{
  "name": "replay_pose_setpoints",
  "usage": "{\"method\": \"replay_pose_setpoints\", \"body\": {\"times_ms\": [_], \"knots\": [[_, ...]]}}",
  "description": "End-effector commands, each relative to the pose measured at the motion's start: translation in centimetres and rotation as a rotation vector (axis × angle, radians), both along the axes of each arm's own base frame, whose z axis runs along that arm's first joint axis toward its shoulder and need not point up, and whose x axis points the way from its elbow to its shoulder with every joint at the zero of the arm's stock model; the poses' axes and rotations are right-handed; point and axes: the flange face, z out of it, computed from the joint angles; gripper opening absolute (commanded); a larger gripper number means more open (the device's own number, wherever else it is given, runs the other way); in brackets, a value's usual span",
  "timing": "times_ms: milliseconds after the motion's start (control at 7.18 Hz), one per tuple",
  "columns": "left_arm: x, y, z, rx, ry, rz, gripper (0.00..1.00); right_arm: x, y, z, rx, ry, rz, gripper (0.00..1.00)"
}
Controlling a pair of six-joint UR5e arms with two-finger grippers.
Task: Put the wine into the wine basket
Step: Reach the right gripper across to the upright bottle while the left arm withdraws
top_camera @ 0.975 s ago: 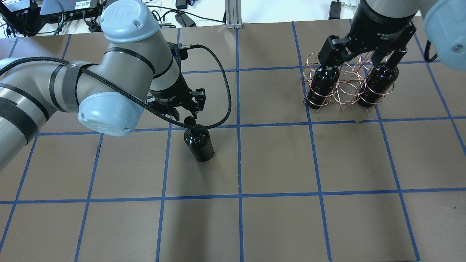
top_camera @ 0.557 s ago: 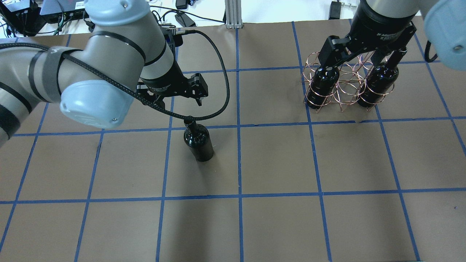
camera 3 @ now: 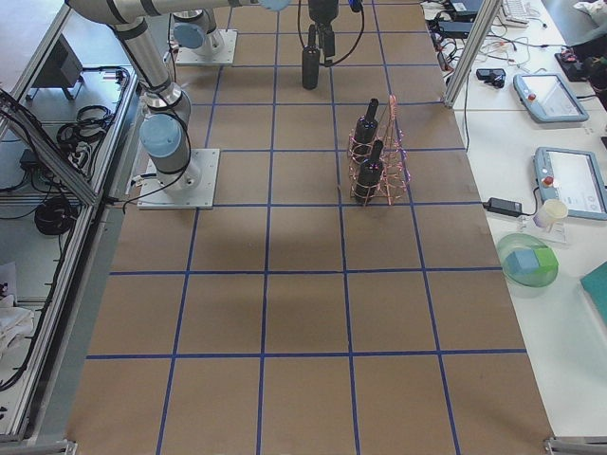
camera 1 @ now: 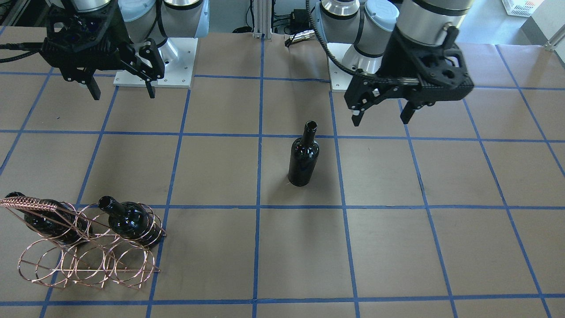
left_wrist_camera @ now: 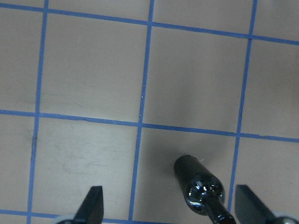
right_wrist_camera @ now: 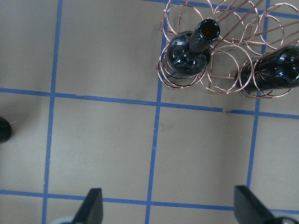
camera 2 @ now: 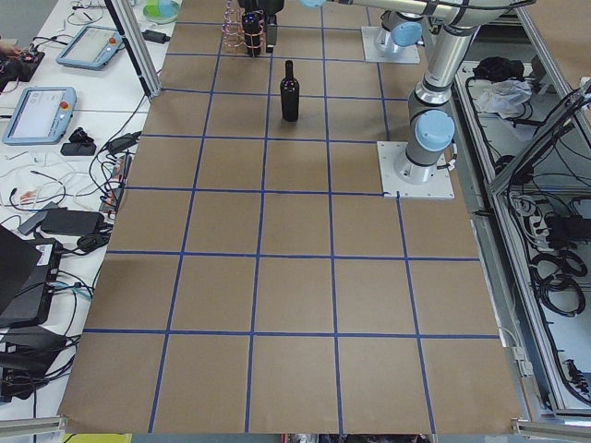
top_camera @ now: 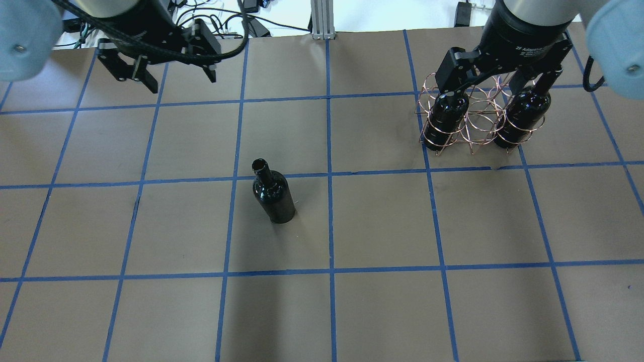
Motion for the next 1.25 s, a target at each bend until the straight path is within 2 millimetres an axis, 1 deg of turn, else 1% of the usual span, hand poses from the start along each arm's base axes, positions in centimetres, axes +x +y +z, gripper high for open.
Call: {"method": "replay_pose_setpoints", "body": {"times_ms": [0,139,279,418,557,697,836,975,1114], "knots": [[6.8,-0.7,0.5,0.01,-0.058,0.045,1.0,5.6,0.3,0.0,-0.057,-0.1,-0.066,1.0],[8.5,-0.8,0.2,0.026,-0.078,0.073,1.0,10.6,0.9,-1.2,-0.058,-0.108,-0.078,1.0],[8.3,-0.3,-0.2,0.046,-0.078,0.063,1.0,15.7,2.2,-2.1,-0.071,-0.134,-0.116,1.0],[8.1,0.7,0.4,0.056,-0.074,0.059,1.0,19.2,3.4,-3.8,-0.072,-0.09,-0.148,1.0],[7.8,0.6,-0.3,0.066,-0.068,0.034,1.0,23.0,5.0,-5.4,-0.067,-0.086,-0.182,1.0],[7.6,0.6,-0.6,0.069,-0.068,0.029,1.0,25.6,5.1,-6.6,-0.087,-0.117,-0.229,1.0],[7.6,0.6,-0.7,0.07,-0.066,0.029,1.0,27.7,4.1,-8.2,-0.108,-0.142,-0.235,1.0],[7.5,0.7,-0.8,0.073,-0.064,0.027,1.0,29.4,2.8,-9.2,-0.112,-0.151,-0.253,1.0],[7.4,0.7,-0.8,0.073,-0.064,0.026,1.0,31.1,2.6,-9.5,-0.116,-0.154,-0.263,1.0]]}}
